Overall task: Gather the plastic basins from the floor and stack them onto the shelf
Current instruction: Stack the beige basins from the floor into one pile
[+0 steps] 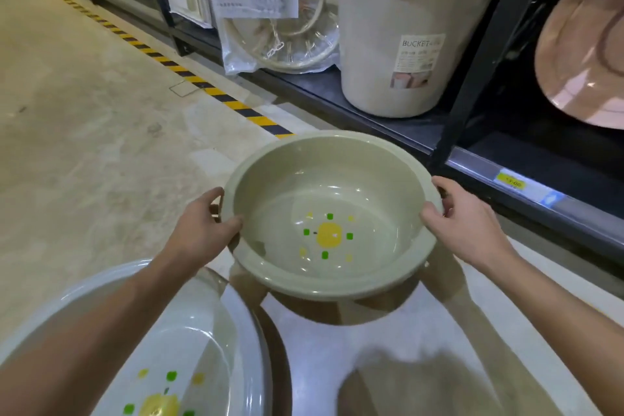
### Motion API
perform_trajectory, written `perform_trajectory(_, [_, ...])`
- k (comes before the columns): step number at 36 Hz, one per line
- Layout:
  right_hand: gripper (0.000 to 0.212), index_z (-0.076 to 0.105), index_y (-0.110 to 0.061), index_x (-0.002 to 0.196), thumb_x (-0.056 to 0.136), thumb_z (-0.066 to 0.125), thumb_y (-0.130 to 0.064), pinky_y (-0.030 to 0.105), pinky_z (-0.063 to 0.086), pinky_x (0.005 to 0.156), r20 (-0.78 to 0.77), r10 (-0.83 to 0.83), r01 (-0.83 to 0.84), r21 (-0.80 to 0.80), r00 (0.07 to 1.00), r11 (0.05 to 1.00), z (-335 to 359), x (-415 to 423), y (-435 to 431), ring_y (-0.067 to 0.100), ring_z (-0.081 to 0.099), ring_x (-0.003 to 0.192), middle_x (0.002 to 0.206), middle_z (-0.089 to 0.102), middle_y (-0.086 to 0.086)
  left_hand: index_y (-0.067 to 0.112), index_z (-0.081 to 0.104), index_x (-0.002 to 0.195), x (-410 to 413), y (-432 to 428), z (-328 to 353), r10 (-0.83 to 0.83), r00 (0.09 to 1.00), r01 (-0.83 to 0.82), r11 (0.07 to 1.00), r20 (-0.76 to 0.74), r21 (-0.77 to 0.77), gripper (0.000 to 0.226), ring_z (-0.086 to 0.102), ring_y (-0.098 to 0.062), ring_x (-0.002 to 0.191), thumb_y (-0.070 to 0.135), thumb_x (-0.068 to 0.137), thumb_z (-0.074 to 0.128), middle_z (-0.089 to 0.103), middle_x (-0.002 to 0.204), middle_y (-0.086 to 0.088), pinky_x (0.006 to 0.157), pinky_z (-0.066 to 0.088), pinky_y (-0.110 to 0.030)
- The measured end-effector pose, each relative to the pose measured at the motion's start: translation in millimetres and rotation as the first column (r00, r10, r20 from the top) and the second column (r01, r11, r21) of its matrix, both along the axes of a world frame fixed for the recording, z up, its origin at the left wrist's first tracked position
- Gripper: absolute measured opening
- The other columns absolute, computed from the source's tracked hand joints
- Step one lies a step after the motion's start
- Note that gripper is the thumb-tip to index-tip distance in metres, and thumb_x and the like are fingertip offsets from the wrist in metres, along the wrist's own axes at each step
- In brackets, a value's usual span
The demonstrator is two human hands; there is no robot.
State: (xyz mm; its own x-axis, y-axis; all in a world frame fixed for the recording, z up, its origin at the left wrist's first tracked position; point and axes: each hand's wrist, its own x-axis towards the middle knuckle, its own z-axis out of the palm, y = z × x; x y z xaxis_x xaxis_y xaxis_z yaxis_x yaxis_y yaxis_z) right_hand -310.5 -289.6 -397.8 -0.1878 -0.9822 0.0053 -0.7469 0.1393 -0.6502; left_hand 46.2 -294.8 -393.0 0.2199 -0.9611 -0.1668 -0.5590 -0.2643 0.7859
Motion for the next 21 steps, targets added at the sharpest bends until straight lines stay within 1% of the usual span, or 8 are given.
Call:
perform_trajectory(1, [0.046,0.054,-0.03,0.135,0.09,0.058,-0.026,0.032,0.045,0.067,0.014,-0.005,0.005,-0.015,1.0,1.0,7.9,2.3,3.3,0.01,0.06,0.078,0.079,0.066,0.0,0.02,0.055,0.133,2.6,3.3,5.5,0.003,1.0,-0.003,1.0,-0.012,-0.027,0.057,0.07,-0.017,0.079,0.015,0.079,0.071,0.068,0.094,0.0,0.07,0.057,-0.034])
perform_trajectory(3, [0.046,0.054,-0.031,0.134,0.089,0.057,-0.025,0.037,0.053,0.074,0.05,0.005,-0.002,-0.061,0.999,0.998,22.0,7.7,12.6,0.019,0.062,0.078,0.08,0.065,0.003,0.018,0.052,0.138,14.5,8.8,17.3,0.012,1.0,-0.012,0.997,-0.008,-0.077,0.058,0.071,-0.014,0.079,0.011,0.083,0.071,0.069,0.101,-0.003,0.067,0.054,-0.027])
perform_trajectory(5, [0.045,0.055,-0.033,0.133,0.088,0.056,-0.026,0.037,0.054,0.073,0.059,0.019,-0.013,-0.104,0.998,0.994,35.3,15.0,21.9,0.021,0.063,0.076,0.08,0.066,0.004,0.02,0.051,0.14,29.7,17.3,30.8,0.011,1.0,-0.012,0.994,-0.014,-0.111,0.062,0.072,-0.013,0.082,0.014,0.082,0.074,0.069,0.107,-0.004,0.072,0.054,-0.028])
perform_trajectory(9, [0.042,0.055,-0.033,0.132,0.091,0.058,-0.025,0.023,0.044,0.064,0.038,0.04,-0.032,-0.18,0.998,0.983,62.3,36.6,40.2,0.013,0.06,0.077,0.083,0.065,0.0,0.025,0.052,0.135,61.5,41.9,63.1,0.01,0.998,-0.02,0.982,-0.054,-0.186,0.065,0.072,-0.016,0.086,0.021,0.077,0.081,0.069,0.107,-0.003,0.079,0.056,-0.036])
perform_trajectory(13, [0.042,0.056,-0.03,0.132,0.091,0.059,-0.025,0.026,0.044,0.064,0.063,0.077,-0.063,-0.205,0.995,0.977,86.5,66.8,61.1,0.012,0.058,0.074,0.078,0.061,-0.005,0.026,0.052,0.132,96.1,75.1,94.0,0.026,1.0,-0.029,0.972,-0.017,-0.234,0.064,0.071,-0.009,0.077,0.026,0.075,0.082,0.069,0.102,-0.001,0.079,0.057,-0.039])
perform_trajectory(17, [0.047,0.054,-0.029,0.138,0.091,0.06,-0.029,0.028,0.044,0.065,0.054,0.113,-0.1,-0.197,0.992,0.975,101.0,100.4,80.4,0.011,0.056,0.074,0.08,0.061,-0.001,0.024,0.052,0.131,131.9,118.8,114.1,0.071,0.997,-0.063,0.97,0.026,-0.235,0.067,0.07,-0.017,0.085,0.031,0.073,0.084,0.067,0.101,-0.002,0.076,0.057,-0.038])
perform_trajectory(19, [0.044,0.055,-0.031,0.135,0.091,0.06,-0.029,0.025,0.045,0.065,0.059,0.153,-0.139,-0.195,0.987,0.971,106.4,117.5,91.9,0.012,0.057,0.073,0.082,0.062,0.001,0.023,0.051,0.131,148.8,142.4,120.8,0.083,0.996,-0.072,0.971,0.039,-0.228,0.071,0.07,-0.019,0.086,0.038,0.068,0.082,0.066,0.1,-0.002,0.077,0.058,-0.041])
perform_trajectory(21, [0.038,0.057,-0.035,0.129,0.092,0.06,-0.028,0.027,0.045,0.065,0.05,0.2,-0.187,-0.19,0.978,0.964,111.7,135.1,104.7,0.017,0.059,0.074,0.081,0.063,0.005,0.021,0.05,0.132,165.4,165.4,125.4,0.098,0.993,-0.083,0.973,0.061,-0.216,0.069,0.069,-0.019,0.085,0.034,0.074,0.084,0.066,0.1,-0.003,0.076,0.058,-0.039])
